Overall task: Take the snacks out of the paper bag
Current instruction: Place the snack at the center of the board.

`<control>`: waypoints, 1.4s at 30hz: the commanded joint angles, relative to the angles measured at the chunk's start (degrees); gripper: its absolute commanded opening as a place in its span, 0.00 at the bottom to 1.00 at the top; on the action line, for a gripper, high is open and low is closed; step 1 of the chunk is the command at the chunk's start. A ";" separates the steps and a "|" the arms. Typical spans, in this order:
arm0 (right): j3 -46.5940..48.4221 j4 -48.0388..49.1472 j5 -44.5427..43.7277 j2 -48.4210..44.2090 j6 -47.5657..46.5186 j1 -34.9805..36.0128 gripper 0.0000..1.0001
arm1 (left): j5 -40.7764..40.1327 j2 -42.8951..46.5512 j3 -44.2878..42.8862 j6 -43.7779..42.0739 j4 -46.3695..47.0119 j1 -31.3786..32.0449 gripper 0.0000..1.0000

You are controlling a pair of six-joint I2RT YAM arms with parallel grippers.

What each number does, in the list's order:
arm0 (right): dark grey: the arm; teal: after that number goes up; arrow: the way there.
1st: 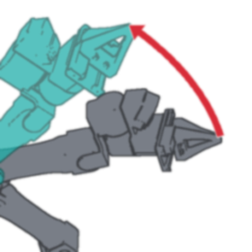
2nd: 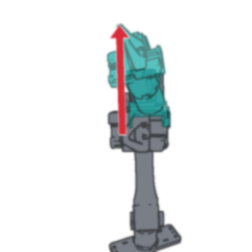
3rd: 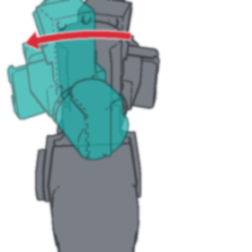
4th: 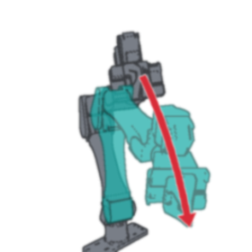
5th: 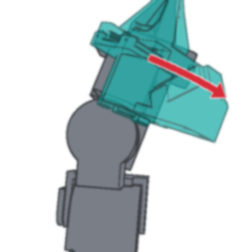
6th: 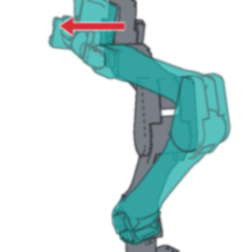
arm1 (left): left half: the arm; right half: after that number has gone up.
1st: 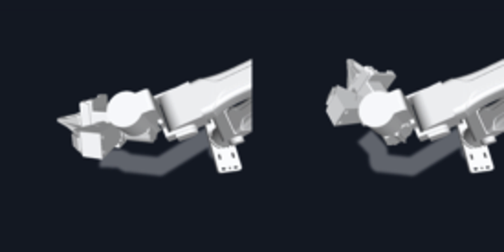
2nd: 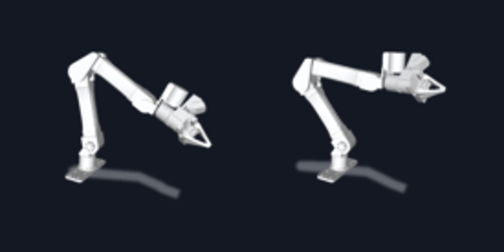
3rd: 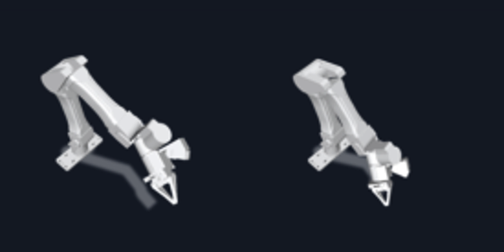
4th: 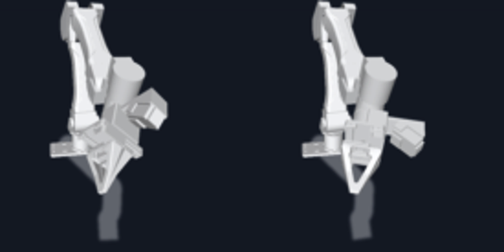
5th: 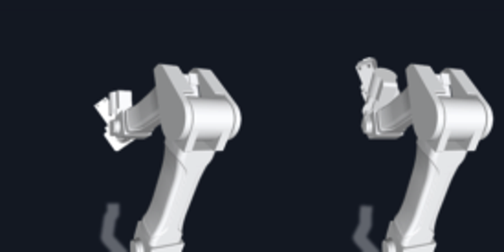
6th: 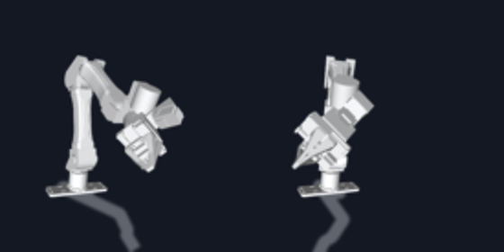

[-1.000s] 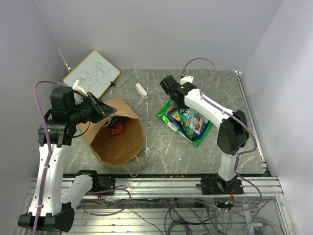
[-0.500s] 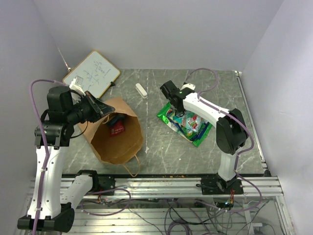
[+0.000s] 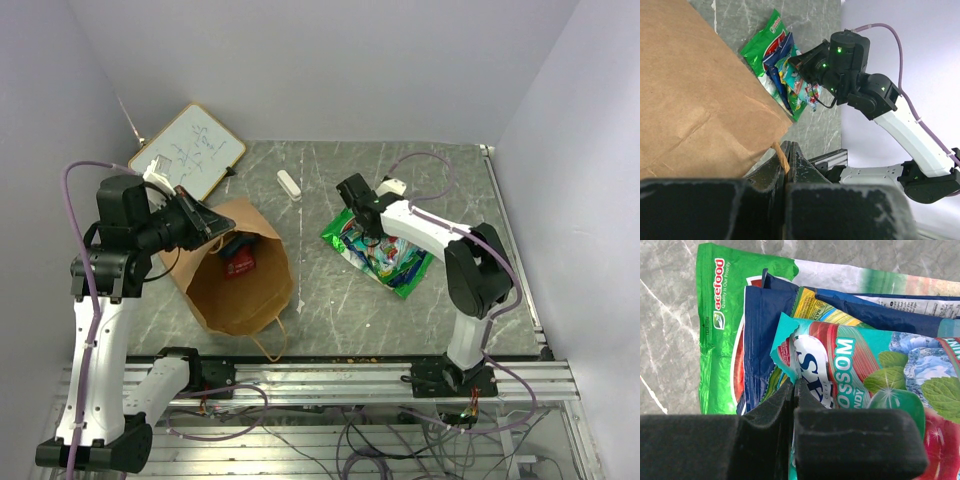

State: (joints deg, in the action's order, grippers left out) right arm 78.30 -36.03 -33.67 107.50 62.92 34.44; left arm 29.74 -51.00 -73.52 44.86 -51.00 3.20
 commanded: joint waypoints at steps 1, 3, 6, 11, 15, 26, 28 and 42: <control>-3.61 6.59 1.65 -0.70 -1.59 -0.69 0.00 | 2.07 0.98 0.13 -0.18 0.79 -0.08 0.07; -5.31 8.78 2.03 -1.79 -2.72 -0.68 0.00 | 2.65 1.02 0.37 -0.21 0.82 -0.08 0.07; -7.25 11.00 3.13 -2.87 -3.34 -0.77 0.03 | 2.93 1.00 0.43 -0.26 0.87 -0.08 0.07; -7.62 11.17 6.00 -4.33 -2.41 -0.86 0.05 | 3.46 1.41 1.45 0.51 1.87 -0.12 0.07; -7.40 12.37 7.12 -5.85 -3.95 -0.86 0.08 | 5.03 1.69 2.15 1.01 3.64 -0.13 0.07; -8.07 12.20 8.03 -7.89 -6.50 -0.94 0.23 | 5.21 2.13 2.50 1.37 4.01 -0.13 0.07; -8.28 12.62 7.84 -8.18 -7.34 -0.95 0.26 | 5.24 2.27 2.90 1.57 4.19 -0.07 0.07; -5.17 12.98 9.28 -10.17 -19.41 -0.95 0.55 | 5.36 2.71 4.38 2.55 5.65 -0.12 0.07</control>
State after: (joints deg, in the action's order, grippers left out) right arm 71.07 -23.40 -24.86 99.00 49.25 33.58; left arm 33.74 -48.88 -69.95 46.72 -48.14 3.20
